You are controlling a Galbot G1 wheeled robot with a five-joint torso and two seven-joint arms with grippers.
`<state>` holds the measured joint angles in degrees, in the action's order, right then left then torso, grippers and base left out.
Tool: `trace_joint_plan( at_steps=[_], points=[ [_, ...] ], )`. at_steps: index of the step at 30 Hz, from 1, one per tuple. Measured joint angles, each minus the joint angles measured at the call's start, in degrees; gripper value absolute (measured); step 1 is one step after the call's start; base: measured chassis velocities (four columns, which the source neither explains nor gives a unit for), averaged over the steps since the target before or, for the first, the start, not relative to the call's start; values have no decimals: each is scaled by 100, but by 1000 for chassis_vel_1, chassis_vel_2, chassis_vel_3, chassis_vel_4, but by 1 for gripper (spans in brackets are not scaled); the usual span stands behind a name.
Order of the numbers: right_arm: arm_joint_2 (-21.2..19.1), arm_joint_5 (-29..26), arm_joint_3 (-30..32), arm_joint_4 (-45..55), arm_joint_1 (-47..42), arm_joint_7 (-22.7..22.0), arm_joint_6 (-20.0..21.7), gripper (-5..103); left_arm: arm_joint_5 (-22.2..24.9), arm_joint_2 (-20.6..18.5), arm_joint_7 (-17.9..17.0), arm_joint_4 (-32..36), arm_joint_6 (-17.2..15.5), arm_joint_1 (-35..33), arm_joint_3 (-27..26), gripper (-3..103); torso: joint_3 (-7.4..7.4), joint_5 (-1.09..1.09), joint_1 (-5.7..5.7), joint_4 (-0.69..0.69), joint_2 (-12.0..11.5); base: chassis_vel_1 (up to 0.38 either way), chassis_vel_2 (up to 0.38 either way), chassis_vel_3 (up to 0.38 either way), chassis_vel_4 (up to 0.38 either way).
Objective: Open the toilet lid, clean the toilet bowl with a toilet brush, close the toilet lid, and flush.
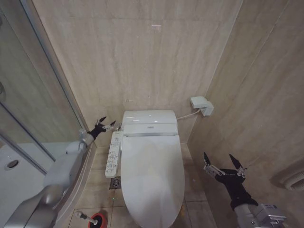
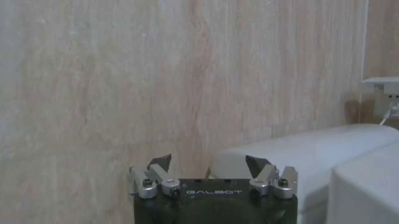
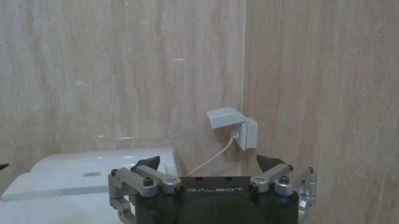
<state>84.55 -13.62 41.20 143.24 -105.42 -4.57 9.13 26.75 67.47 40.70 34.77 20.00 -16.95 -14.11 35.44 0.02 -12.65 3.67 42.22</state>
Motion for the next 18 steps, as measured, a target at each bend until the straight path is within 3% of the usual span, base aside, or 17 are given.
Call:
trace_joint_plan(
  at_steps=[3, 4, 11, 12, 18],
  points=[
    [0, 0, 0, 0, 0, 0, 0, 100, -23, 61, 30, -144, 38, 140, 53, 90, 0, -1, 0, 0, 0, 0, 0, 0, 0],
    [0, 0, 0, 0, 0, 0, 0, 100, -27, 81, 32, -189, 55, 178, 83, 74, 0, -1, 0, 0, 0, 0, 0, 0, 0],
    [0, 0, 0, 0, 0, 0, 0, 100, -93, 122, 131, -483, 247, 305, 138, 74, 0, -2, 0, -1, 0, 0, 0, 0, 0],
    [0, 0, 0, 0, 0, 0, 0, 100, -106, 109, 225, -596, 311, 347, 138, 46, 0, -3, 0, 0, 0, 0, 0, 0, 0],
    [0, 0, 0, 0, 0, 0, 0, 100, -133, -28, 607, -852, 442, 462, 227, 46, 0, -3, 0, -2, 0, 0, 0, 0, 0]
  ],
)
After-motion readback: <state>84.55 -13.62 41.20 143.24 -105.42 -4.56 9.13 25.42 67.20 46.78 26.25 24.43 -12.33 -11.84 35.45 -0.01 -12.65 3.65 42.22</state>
